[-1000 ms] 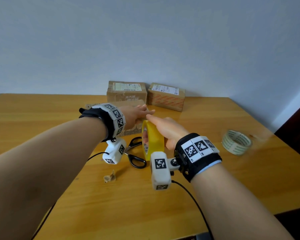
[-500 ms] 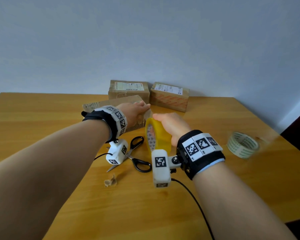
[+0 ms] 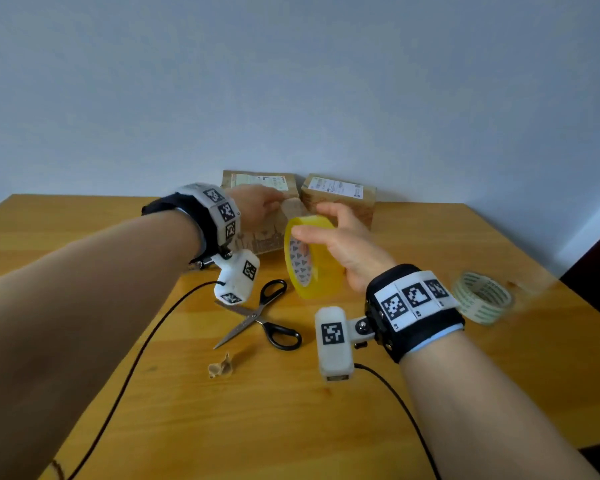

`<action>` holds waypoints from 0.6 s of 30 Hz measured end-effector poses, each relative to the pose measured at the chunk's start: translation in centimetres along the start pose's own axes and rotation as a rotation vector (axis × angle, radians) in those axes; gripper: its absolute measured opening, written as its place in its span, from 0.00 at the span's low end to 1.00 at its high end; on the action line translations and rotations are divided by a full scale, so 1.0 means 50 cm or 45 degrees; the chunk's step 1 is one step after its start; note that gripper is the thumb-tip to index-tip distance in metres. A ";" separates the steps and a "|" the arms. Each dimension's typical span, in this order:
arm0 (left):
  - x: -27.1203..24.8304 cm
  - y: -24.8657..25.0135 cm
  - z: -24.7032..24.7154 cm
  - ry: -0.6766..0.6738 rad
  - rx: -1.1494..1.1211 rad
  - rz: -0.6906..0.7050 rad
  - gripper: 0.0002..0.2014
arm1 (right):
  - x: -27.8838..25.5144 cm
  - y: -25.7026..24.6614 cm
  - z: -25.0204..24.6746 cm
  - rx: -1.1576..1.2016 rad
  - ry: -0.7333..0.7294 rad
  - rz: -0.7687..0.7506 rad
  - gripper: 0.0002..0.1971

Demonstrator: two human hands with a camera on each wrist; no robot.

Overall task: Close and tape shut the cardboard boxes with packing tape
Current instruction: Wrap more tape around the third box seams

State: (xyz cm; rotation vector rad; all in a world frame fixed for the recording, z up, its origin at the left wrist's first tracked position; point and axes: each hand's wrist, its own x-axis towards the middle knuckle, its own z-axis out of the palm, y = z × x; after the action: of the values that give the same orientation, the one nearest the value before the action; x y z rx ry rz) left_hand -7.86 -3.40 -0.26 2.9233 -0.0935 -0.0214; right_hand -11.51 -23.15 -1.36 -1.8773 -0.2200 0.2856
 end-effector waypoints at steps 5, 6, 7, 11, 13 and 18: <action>-0.005 -0.011 -0.028 -0.073 -0.028 -0.101 0.20 | 0.005 -0.066 -0.011 0.016 -0.038 -0.206 0.39; -0.007 -0.017 -0.023 -0.089 -0.051 -0.118 0.20 | 0.007 -0.070 -0.008 -0.018 -0.050 -0.220 0.40; -0.011 -0.020 -0.017 -0.095 -0.073 -0.129 0.20 | 0.007 -0.071 -0.004 -0.048 -0.058 -0.236 0.40; -0.024 -0.028 -0.018 -0.106 -0.084 -0.078 0.20 | 0.013 -0.072 0.009 -0.085 -0.046 -0.259 0.37; -0.030 -0.031 -0.026 -0.215 -0.186 -0.061 0.28 | 0.015 -0.076 0.015 -0.089 -0.048 -0.257 0.36; -0.038 -0.035 -0.027 -0.297 -0.238 -0.168 0.63 | 0.018 -0.078 0.030 -0.122 -0.040 -0.240 0.37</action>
State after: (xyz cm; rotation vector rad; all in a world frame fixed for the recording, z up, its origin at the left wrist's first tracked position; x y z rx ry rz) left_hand -9.60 -1.30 0.70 2.7234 0.0612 -0.3714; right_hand -11.14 -20.32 1.80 -1.9312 -0.4357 0.1780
